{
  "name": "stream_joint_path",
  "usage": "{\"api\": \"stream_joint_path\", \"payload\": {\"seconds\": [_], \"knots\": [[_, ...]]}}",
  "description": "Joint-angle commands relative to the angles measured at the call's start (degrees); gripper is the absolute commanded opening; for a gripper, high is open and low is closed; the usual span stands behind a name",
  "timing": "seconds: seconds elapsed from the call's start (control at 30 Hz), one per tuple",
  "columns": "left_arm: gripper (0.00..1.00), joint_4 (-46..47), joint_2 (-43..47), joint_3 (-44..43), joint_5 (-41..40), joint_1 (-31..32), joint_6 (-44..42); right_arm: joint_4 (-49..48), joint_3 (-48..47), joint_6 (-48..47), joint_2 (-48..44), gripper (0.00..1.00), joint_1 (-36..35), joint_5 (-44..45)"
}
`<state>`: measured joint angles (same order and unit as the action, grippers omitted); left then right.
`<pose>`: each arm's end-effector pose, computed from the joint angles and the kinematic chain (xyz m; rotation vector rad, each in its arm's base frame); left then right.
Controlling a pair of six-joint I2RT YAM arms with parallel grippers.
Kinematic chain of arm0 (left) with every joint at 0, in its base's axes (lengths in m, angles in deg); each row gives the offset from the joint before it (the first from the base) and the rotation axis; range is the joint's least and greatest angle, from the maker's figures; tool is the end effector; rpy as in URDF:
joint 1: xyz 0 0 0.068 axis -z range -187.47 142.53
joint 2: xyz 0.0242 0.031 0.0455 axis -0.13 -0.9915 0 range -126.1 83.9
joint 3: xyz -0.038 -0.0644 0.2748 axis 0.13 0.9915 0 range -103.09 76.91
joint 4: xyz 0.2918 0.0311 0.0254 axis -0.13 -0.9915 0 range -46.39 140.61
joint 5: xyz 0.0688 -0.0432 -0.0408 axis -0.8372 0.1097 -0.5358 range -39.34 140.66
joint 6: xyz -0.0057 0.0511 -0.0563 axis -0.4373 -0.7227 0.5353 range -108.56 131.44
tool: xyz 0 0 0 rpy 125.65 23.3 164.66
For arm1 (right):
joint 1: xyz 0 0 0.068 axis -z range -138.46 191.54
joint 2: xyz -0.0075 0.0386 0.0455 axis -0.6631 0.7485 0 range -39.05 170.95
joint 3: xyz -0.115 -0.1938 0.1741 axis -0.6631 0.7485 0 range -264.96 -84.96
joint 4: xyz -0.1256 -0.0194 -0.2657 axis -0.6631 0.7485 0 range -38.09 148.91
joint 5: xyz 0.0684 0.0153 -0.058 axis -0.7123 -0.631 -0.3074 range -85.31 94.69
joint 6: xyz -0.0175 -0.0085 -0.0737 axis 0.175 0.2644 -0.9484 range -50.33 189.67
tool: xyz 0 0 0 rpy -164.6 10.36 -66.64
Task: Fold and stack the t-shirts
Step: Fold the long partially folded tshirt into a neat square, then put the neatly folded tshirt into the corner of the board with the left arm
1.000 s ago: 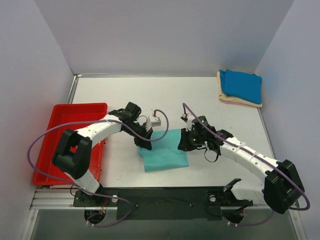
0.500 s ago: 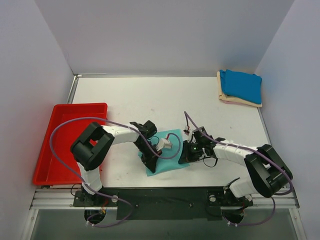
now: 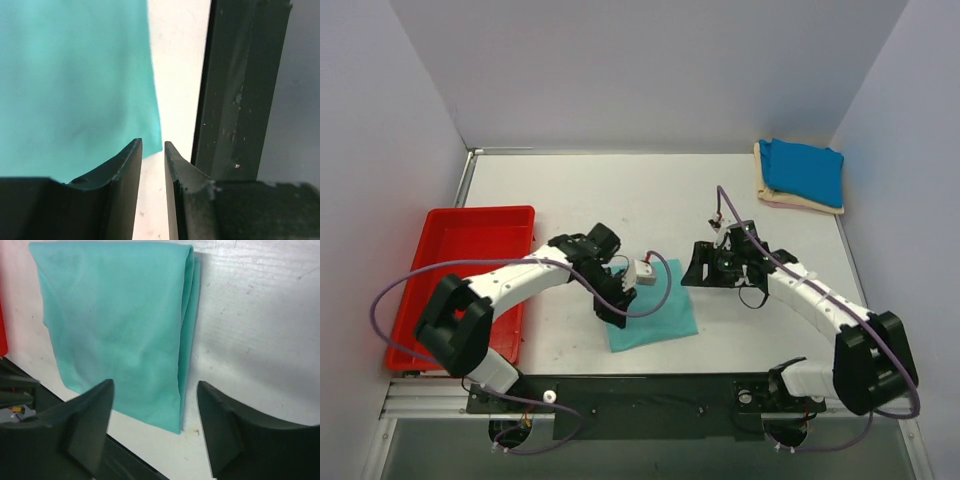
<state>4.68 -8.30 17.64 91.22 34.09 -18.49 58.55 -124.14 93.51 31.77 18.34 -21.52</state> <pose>0.2131 -0.2451 0.1670 1.7381 2.2399 -1.0696 0.2671 0.1454 0.1970 -0.2487 2.3185 0.9427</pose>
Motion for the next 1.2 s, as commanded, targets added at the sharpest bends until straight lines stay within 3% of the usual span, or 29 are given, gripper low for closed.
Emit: {"api": "stream_joint_path", "payload": {"seconds": [0.0,0.17,0.43,0.5,0.67,0.7,0.83,0.93,1.0,1.07,1.17], "knots": [[0.35,4.2,6.5,0.7,1.1,-9.0,2.4,-0.7,-3.0,-1.9,10.2,0.70,2.2,-5.9],[0.35,10.0,0.0,1.7,0.6,-20.4,9.4,-8.0,-2.3,0.9,18.3,0.72,2.7,-10.7],[0.27,14.3,-11.5,0.3,0.0,-21.8,10.9,-18.9,-1.2,5.9,31.1,0.53,3.2,-20.2],[0.25,14.9,-12.6,-0.1,0.2,-21.8,10.9,-20.9,-1.2,7.4,33.4,0.45,3.2,-22.5],[0.23,16.1,-14.0,-0.3,0.1,-21.8,10.9,-23.4,-1.3,9.1,34.0,0.12,4.1,-24.3],[0.23,16.1,-14.1,-0.4,0.0,-21.9,10.8,-22.9,-1.5,8.9,33.5,0.04,4.4,-24.5],[0.26,16.1,-12.0,-2.0,-1.0,-23.2,10.0,-14.9,-4.9,4.7,32.0,0.00,5.3,-22.4],[0.42,14.5,-9.8,-4.4,-0.9,-25.6,9.5,-8.1,-10.5,-1.3,31.5,0.00,6.4,-18.4],[0.46,13.9,-7.7,-5.7,-1.5,-27.3,9.4,-1.2,-14.9,-5.7,31.9,0.00,7.5,-13.7],[0.61,13.9,-5.5,-6.7,-4.4,-28.7,8.6,5.6,-20.8,-10.3,33.3,0.00,8.3,-7.0],[0.65,14.1,-2.5,-6.8,-8.5,-29.9,7.6,15.1,-31.2,-15.4,36.2,0.00,9.1,4.9]]}}
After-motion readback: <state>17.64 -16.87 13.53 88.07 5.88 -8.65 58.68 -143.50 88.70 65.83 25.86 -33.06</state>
